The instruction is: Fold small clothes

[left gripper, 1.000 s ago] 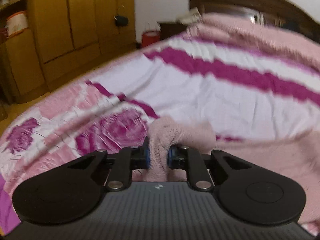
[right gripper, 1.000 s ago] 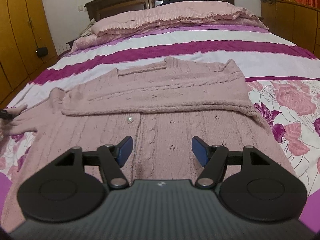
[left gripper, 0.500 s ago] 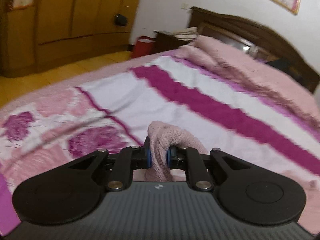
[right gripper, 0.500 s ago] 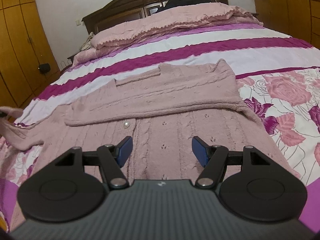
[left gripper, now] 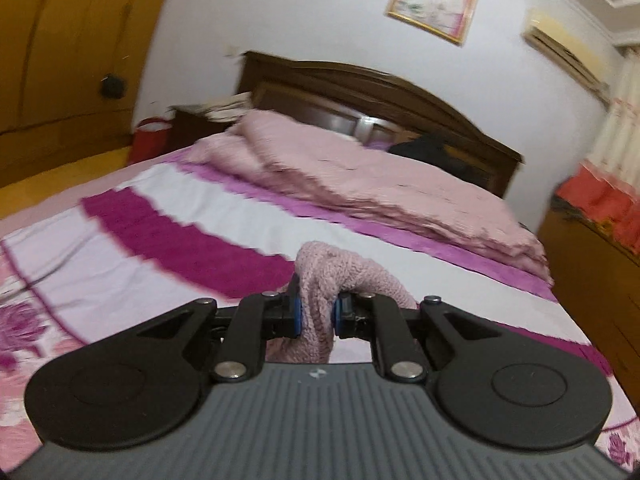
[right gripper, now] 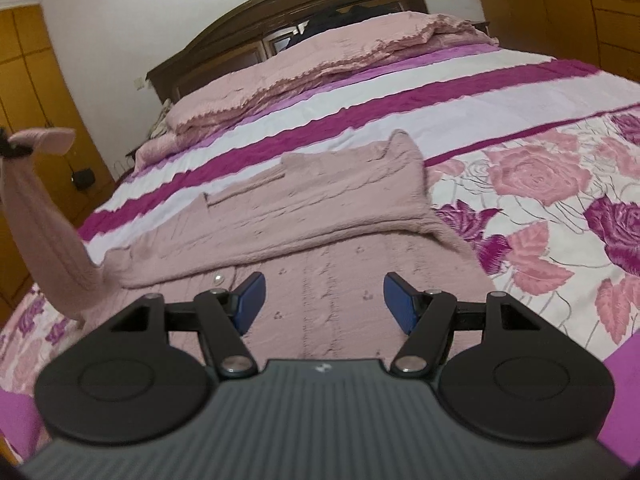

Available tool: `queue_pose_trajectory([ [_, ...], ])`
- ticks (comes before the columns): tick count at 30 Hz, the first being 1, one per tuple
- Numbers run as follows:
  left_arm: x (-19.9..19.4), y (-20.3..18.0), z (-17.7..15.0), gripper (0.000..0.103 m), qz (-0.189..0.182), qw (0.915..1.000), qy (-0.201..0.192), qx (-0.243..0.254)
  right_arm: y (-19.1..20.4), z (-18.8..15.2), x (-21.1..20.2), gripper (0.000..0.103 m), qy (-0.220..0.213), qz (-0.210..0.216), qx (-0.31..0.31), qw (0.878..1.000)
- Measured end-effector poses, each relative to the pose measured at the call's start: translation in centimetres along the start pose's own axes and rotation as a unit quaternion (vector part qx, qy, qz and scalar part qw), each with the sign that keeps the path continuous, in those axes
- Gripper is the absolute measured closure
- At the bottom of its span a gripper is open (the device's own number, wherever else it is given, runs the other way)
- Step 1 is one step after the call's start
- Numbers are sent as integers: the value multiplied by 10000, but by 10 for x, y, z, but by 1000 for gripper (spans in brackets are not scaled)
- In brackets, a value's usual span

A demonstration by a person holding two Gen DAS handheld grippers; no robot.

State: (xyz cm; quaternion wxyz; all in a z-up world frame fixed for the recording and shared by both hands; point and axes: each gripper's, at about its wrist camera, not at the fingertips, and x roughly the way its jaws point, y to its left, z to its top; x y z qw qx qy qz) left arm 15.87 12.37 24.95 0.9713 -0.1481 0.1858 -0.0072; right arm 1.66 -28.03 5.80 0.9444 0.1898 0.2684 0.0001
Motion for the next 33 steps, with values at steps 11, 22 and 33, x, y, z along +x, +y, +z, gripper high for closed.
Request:
queue_pose_trajectory([
  [11,75,-156,-103,88,-437,9889,948,1053,-35,3,-16,36,-119,87,158,9998],
  [22,136,-183,-225,80,-278,9615,2111,1740,-53,-9,-9,36,102,111,320,9994],
  [33,111,-193,-204,50,-268,9581,1984,2048,-46,-11,-8,36,128,150,206,9996],
])
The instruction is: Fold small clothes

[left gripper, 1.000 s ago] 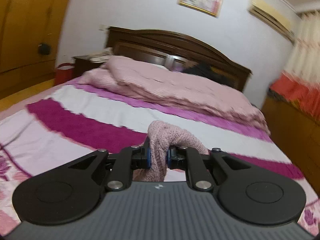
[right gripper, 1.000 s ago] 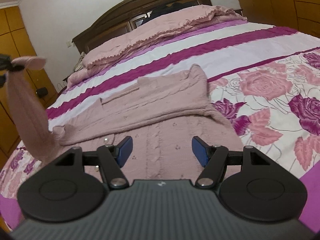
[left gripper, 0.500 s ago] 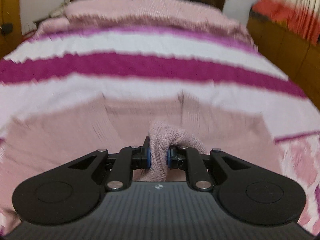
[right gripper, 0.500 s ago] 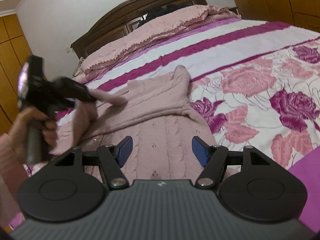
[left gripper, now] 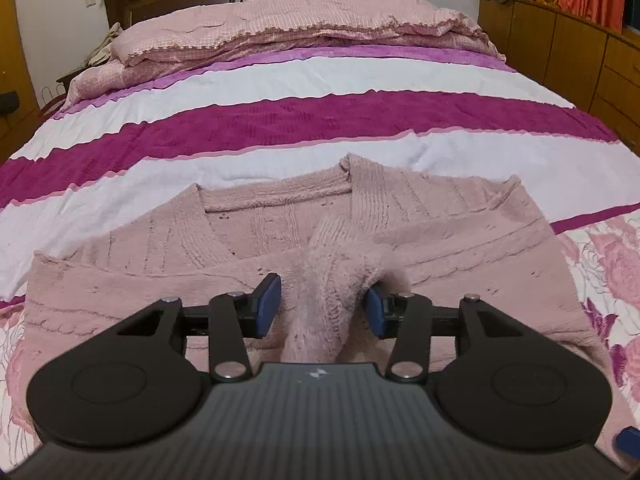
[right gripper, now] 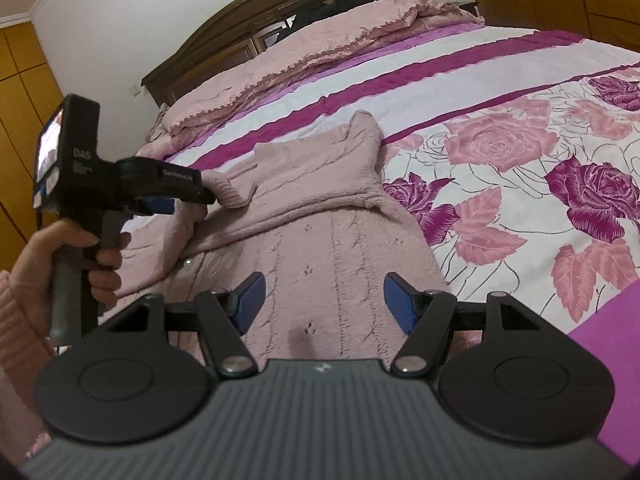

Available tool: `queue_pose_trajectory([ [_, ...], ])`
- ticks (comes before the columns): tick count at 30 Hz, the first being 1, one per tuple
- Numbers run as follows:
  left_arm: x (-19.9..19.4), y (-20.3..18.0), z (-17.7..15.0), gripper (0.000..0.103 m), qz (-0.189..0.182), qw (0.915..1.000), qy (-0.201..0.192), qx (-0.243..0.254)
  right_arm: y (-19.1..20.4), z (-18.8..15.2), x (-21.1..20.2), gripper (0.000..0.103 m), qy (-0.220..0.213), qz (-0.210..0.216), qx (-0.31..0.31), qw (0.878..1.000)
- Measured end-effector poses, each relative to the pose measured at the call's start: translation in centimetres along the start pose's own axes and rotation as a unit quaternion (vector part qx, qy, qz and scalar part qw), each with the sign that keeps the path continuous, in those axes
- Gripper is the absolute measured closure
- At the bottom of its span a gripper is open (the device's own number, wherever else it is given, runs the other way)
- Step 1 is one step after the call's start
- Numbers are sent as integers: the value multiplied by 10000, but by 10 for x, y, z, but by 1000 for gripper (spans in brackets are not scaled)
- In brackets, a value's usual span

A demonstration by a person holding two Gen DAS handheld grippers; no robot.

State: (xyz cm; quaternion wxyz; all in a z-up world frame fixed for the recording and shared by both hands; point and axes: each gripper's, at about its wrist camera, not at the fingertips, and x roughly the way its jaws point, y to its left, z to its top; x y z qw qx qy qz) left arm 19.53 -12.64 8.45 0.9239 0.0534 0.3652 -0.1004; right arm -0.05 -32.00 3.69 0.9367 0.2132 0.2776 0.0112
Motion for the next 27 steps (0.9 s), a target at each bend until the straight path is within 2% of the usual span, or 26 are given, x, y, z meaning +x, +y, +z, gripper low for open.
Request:
queue_pose_trajectory([
  [11,-27,7,3,47,-50,9998,-62,-156,1,0,-2,36,7,-9,35,10000],
  [19,-64,33,-6,45,-317,9985,-54,-444,9,11,6,36,96,94,32,9999],
  [24,-88,68,-24,44,-179,9972,-102,-723,20,31,19,35,222,355,162,9990],
  [27,-99,94,-39,43,72,9957,-101,-914,32,44,33,33,414,683,286,9964],
])
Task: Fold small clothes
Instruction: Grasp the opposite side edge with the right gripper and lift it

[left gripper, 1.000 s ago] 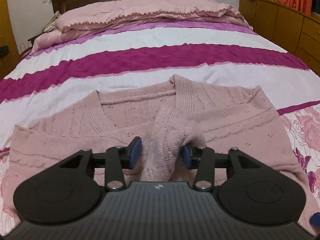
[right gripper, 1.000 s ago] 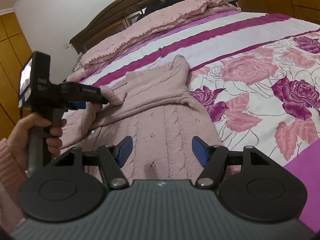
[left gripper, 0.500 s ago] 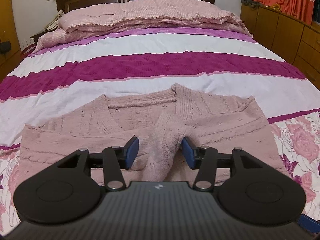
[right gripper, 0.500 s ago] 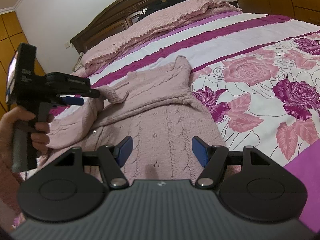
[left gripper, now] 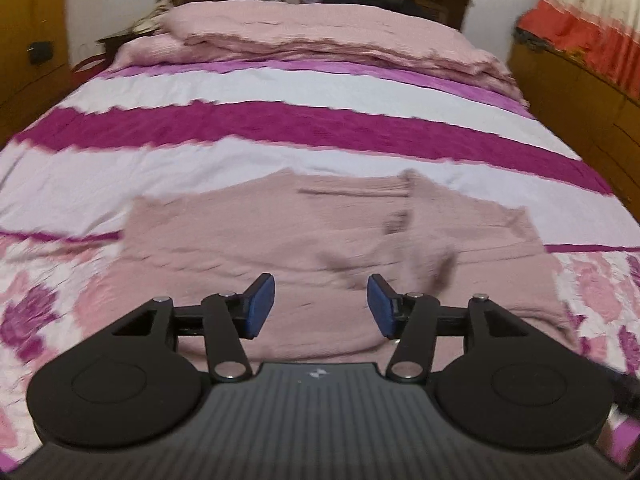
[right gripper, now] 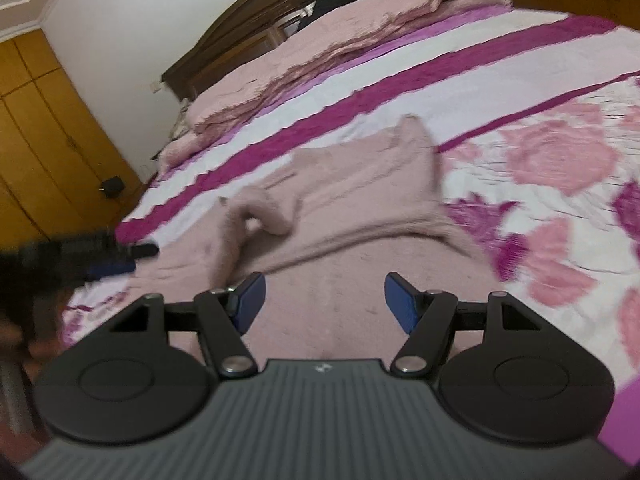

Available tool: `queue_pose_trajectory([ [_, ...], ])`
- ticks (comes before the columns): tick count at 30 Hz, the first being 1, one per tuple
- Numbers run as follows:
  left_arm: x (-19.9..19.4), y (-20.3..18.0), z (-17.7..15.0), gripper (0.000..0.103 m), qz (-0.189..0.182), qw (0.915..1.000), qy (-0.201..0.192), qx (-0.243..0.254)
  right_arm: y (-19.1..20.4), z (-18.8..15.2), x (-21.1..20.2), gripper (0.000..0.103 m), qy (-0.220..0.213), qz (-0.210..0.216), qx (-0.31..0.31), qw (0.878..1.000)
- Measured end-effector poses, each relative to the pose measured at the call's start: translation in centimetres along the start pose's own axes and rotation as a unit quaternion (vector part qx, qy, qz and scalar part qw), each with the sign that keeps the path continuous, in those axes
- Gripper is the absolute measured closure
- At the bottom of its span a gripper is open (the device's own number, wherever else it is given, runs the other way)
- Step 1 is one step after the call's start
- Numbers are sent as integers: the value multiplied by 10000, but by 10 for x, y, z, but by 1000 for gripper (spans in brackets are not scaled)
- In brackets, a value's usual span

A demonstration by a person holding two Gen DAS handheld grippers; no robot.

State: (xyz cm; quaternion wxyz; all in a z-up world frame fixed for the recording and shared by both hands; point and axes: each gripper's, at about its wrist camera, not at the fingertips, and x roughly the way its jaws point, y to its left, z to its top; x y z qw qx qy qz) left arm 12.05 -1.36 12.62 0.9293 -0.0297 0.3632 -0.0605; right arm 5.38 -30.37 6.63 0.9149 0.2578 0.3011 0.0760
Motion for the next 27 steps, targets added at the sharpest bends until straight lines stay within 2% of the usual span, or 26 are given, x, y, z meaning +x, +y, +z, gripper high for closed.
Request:
queue_pose_trajectory([
  [2,-2,17,-6,43,207,9997,31,-82,8,9,14,33,113,239,56,9996],
  [5,-5,45,-16,43,465,9985,92,-278,15,23,38,33,222,317,129,9992],
  [10,-2,84,-26,43,623,9955,234,-670,21,52,71,33,524,487,630,9954],
  [14,1,96,-29,43,634,9943,251,-821,27,81,102,33,602,259,712,9953],
  [18,3,99,-33,43,641,9945,225,-800,18,96,138,33,1030,-306,1181,9872],
  [20,2,102,-35,43,681,9942,206,-807,20,100,147,33,1255,-324,1430,9812],
  [22,3,105,-36,43,672,9937,209,-866,32,105,149,33,1341,-287,1358,9812],
  [24,3,110,-37,43,632,9932,220,-950,51,107,153,33,1367,-229,1029,9850],
  [27,5,115,-39,43,595,9917,262,-1113,77,100,173,34,1792,-208,417,9827],
])
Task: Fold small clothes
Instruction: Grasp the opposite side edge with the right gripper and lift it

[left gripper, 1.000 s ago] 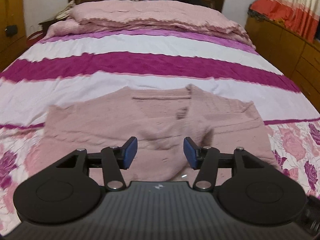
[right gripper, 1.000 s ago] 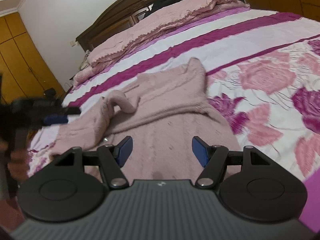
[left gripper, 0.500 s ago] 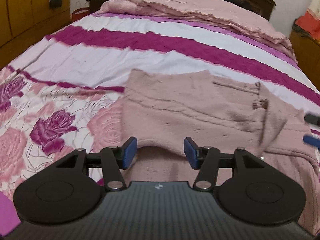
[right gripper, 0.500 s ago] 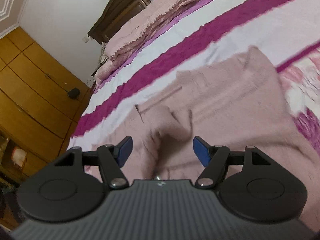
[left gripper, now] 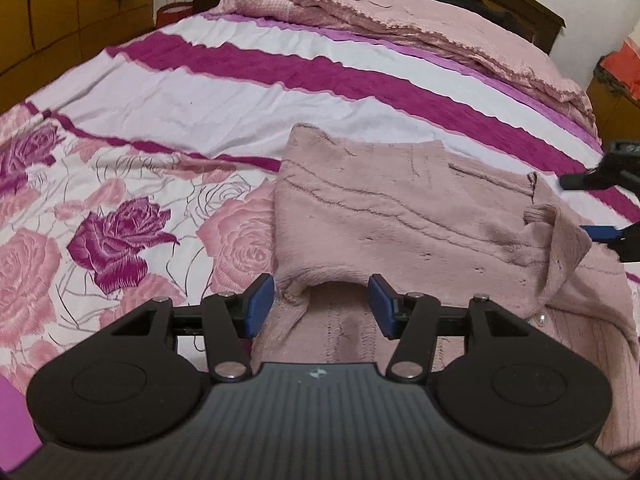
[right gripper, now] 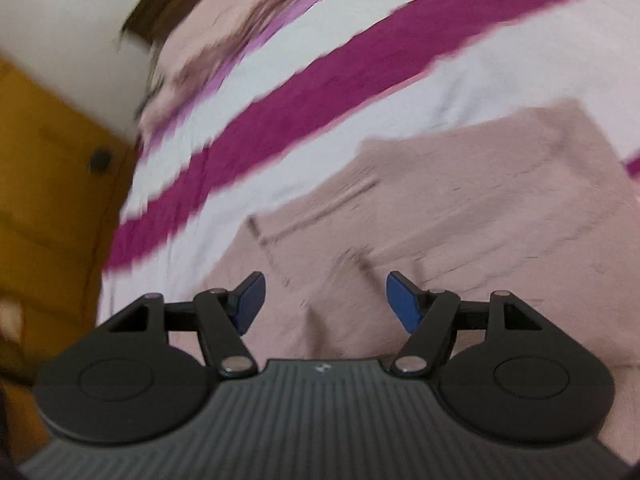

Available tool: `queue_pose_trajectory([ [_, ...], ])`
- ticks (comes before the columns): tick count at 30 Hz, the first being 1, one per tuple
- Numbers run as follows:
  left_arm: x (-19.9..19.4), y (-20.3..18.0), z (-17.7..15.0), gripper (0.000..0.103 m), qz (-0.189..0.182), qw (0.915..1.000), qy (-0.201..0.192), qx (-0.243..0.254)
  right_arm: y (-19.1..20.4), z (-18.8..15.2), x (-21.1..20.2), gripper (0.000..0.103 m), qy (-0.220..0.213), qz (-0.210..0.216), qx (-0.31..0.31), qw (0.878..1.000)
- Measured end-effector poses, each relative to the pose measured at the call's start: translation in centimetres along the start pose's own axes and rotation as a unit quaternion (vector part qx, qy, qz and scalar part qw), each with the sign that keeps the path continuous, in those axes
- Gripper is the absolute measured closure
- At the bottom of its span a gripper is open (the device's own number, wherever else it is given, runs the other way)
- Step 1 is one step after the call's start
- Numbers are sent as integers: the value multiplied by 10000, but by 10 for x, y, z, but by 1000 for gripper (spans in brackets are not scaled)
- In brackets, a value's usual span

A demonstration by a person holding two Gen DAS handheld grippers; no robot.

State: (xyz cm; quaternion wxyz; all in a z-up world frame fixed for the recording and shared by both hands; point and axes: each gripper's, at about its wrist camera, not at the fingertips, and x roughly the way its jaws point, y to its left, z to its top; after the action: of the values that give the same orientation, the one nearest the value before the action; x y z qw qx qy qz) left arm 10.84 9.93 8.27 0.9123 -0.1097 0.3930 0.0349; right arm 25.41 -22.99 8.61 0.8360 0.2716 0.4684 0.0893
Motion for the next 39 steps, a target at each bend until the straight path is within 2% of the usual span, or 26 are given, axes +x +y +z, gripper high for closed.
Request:
queue_pose_trajectory([
  [2,-1,3,0,43,-13,10000,16,-80,8,-6,11,40,148,-34,-284,9995],
  [4,-3,6,1,43,-54,9999,-7,-139,8,-11,12,80,177,-17,-422,9989],
  [9,-7,11,8,43,-76,9996,-78,-265,-5,-25,-29,86,-477,-34,-952,9943],
  [11,-8,11,11,43,-98,9995,-89,-282,-16,-31,-51,86,-821,-60,-1087,9907],
  [14,-7,8,13,43,-131,9996,-94,-251,-33,-48,-80,86,-1496,-200,-1569,9760],
  [15,-7,6,13,43,-129,9996,-85,-236,-39,-54,-83,86,-1575,-287,-1666,9729],
  [17,-4,2,12,43,-132,9997,-49,-211,-55,-67,-85,83,-1440,-436,-1755,9729],
  [20,3,-4,10,43,-127,9998,30,-149,-81,-82,-75,79,-847,-613,-1582,9818],
  [22,7,-8,8,43,-83,9999,81,-77,-92,-92,-72,75,-660,-798,-1466,9838],
  [23,8,-9,7,43,-75,9999,93,-43,-98,-96,-75,71,-642,-779,-1406,9849],
  [25,11,-11,6,43,-57,9999,119,13,-104,-101,-86,52,-685,-691,-1327,9864],
  [26,12,-12,5,43,-46,9999,129,32,-104,-101,-93,49,-736,-677,-1328,9861],
  [31,14,-11,6,43,-12,9999,126,25,-99,-94,-123,49,-1108,-634,-1594,9789],
  [34,13,-12,6,43,13,9999,92,48,-95,-77,-118,49,-1262,-714,-1733,9741],
  [39,11,-16,6,43,11,9999,80,126,-102,-53,-82,49,-837,-1119,-1709,9753],
])
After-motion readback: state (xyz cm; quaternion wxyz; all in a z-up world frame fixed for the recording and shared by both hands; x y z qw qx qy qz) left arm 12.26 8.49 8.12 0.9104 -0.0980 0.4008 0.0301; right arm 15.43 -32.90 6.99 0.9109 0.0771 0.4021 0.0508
